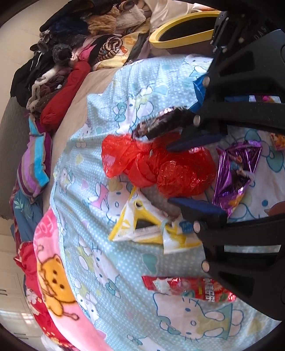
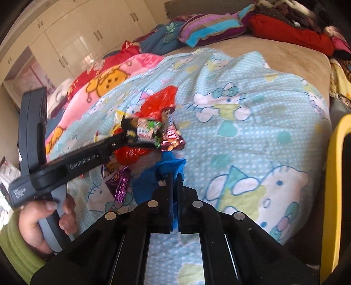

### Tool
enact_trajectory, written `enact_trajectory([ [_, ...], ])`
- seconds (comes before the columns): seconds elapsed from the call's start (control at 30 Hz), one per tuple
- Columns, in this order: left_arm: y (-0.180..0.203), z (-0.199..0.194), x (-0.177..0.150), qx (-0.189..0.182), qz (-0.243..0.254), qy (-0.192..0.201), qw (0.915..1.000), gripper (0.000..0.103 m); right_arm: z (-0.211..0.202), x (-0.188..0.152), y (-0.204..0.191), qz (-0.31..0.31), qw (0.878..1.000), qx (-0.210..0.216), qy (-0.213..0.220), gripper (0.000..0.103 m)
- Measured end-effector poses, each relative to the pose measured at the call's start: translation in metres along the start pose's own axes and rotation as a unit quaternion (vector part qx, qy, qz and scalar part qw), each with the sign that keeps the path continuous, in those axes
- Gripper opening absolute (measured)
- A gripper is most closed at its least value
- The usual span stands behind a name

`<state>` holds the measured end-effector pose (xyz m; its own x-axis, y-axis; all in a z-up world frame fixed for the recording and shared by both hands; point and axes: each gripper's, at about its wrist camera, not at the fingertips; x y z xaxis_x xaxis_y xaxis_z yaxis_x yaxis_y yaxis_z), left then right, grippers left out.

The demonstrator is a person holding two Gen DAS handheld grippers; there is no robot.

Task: Collect trash
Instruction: 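Grasp the red wrapper with the left tool while the right tool grasps the blue wrapper, then carry the red and blue wrappers over the yellow bin with both tools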

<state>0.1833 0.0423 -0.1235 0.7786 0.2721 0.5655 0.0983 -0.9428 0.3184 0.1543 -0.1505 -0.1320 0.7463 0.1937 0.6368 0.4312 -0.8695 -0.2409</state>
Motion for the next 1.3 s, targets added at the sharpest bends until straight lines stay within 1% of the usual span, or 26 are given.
enact_trajectory([
  [0.03,0.004,-0.001,-0.001,-0.001,0.006,0.001,1.0,0.019,-0.002,0.0,0.002,0.002,1.0,0.0,0.002,0.003],
  [0.13,0.013,-0.006,-0.004,-0.01,0.015,0.007,0.9998,0.011,-0.01,-0.002,0.005,0.006,1.0,-0.003,0.012,0.003],
  [0.23,0.019,-0.015,-0.006,-0.017,0.019,0.022,0.9994,0.007,-0.018,-0.002,0.006,0.005,1.0,-0.005,0.025,0.003],
  [0.43,0.03,-0.044,-0.01,-0.036,0.019,0.056,0.9976,0.006,-0.029,-0.003,0.008,0.004,0.999,-0.004,0.042,0.002],
  [0.63,0.036,-0.066,-0.012,-0.032,0.021,0.086,0.9956,0.006,-0.041,-0.002,0.008,0.005,0.998,-0.005,0.057,0.002],
  [0.73,0.036,-0.078,-0.013,-0.039,0.018,0.096,0.9945,0.006,-0.048,0.0,0.008,0.003,0.998,-0.004,0.065,0.002],
  [1.1,0.038,-0.101,-0.017,-0.05,0.016,0.109,0.9926,0.006,-0.073,0.006,0.002,-0.008,0.996,-0.001,0.094,0.002],
  [1.3,0.046,-0.109,-0.019,-0.056,0.023,0.114,0.9917,0.006,-0.087,0.009,0.002,-0.011,0.994,-0.001,0.108,0.002],
])
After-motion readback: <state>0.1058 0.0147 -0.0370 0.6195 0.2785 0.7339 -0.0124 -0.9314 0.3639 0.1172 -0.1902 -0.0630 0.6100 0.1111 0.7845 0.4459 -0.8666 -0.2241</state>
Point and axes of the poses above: each gripper's, at about its wrist camera, not at the fingertips, and z roughly the way its jaws point, y to its right, x to its top, and after that the axes turned 11 degrees about -z, right-handed
